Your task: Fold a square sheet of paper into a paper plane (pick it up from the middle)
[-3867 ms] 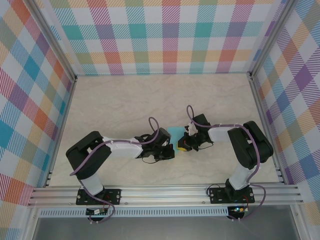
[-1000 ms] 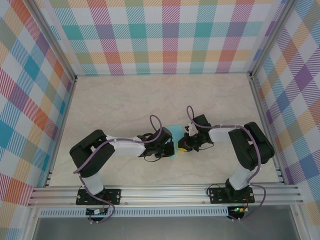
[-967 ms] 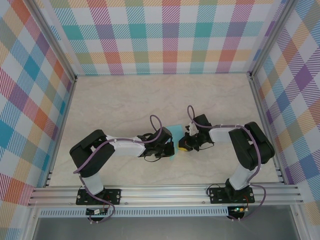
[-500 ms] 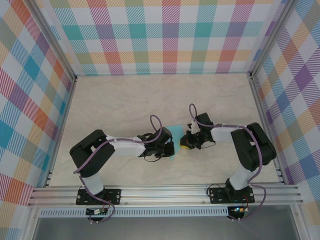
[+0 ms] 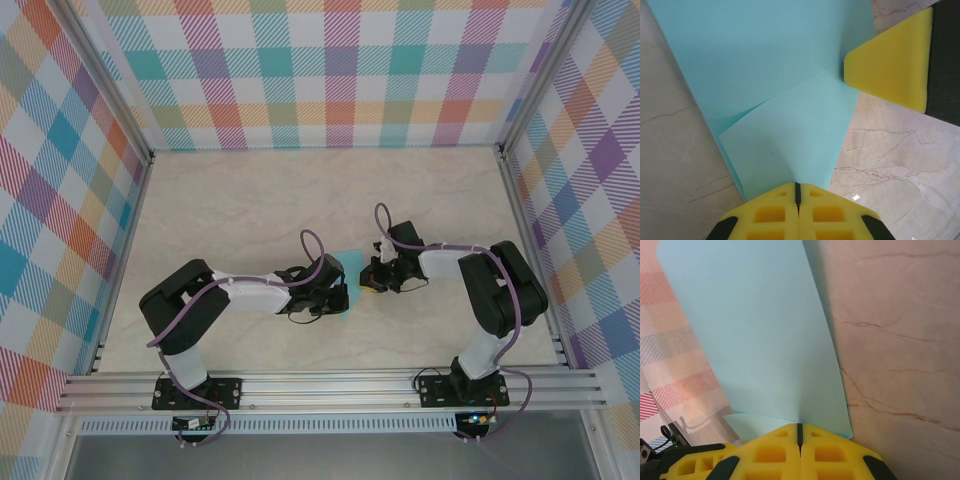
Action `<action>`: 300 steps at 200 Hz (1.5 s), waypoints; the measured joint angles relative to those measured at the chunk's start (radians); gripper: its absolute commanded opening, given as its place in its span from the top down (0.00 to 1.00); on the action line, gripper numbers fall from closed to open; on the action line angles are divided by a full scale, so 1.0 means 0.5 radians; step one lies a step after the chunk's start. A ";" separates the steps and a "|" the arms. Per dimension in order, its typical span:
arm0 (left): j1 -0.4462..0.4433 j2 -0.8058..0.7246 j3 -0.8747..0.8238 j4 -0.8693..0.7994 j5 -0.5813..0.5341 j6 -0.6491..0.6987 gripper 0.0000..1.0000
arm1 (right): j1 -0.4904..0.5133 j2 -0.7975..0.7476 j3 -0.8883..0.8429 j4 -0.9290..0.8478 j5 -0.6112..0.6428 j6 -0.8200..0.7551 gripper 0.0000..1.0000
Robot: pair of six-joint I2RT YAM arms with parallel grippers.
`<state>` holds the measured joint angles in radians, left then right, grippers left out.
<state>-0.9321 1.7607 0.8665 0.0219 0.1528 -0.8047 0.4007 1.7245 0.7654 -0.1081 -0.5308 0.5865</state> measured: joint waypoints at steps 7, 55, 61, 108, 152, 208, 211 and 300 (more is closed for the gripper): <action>0.000 0.000 0.000 0.000 0.000 0.005 1.00 | -0.002 0.000 0.000 -0.001 -0.002 -0.002 0.95; 0.000 0.000 0.000 0.000 0.006 0.019 1.00 | -0.062 -0.001 0.005 -0.002 0.003 -0.002 0.95; 0.000 0.000 0.000 0.000 0.006 0.019 1.00 | -0.071 -0.001 0.007 -0.003 0.008 -0.002 0.95; 0.000 0.001 0.000 -0.001 0.008 0.029 1.00 | -0.129 -0.001 0.018 -0.004 0.044 -0.009 0.95; 0.003 0.001 0.000 -0.001 0.021 0.050 1.00 | -0.187 -0.024 0.025 -0.058 0.072 -0.049 0.93; 0.009 -0.092 -0.040 -0.143 0.044 0.151 1.00 | -0.218 -0.289 -0.007 -0.134 0.060 -0.069 0.84; 0.009 -0.107 -0.043 -0.167 0.044 0.160 1.00 | -0.218 -0.311 -0.018 -0.134 0.048 -0.067 0.84; 0.110 -0.385 0.079 -0.426 -0.053 0.259 0.95 | -0.173 -0.496 -0.313 -0.118 -0.143 -0.007 0.61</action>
<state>-0.8772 1.5684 0.9062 -0.1909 0.1261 -0.6750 0.3141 1.4765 0.6090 -0.1673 -0.6025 0.5831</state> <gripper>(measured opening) 0.059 0.366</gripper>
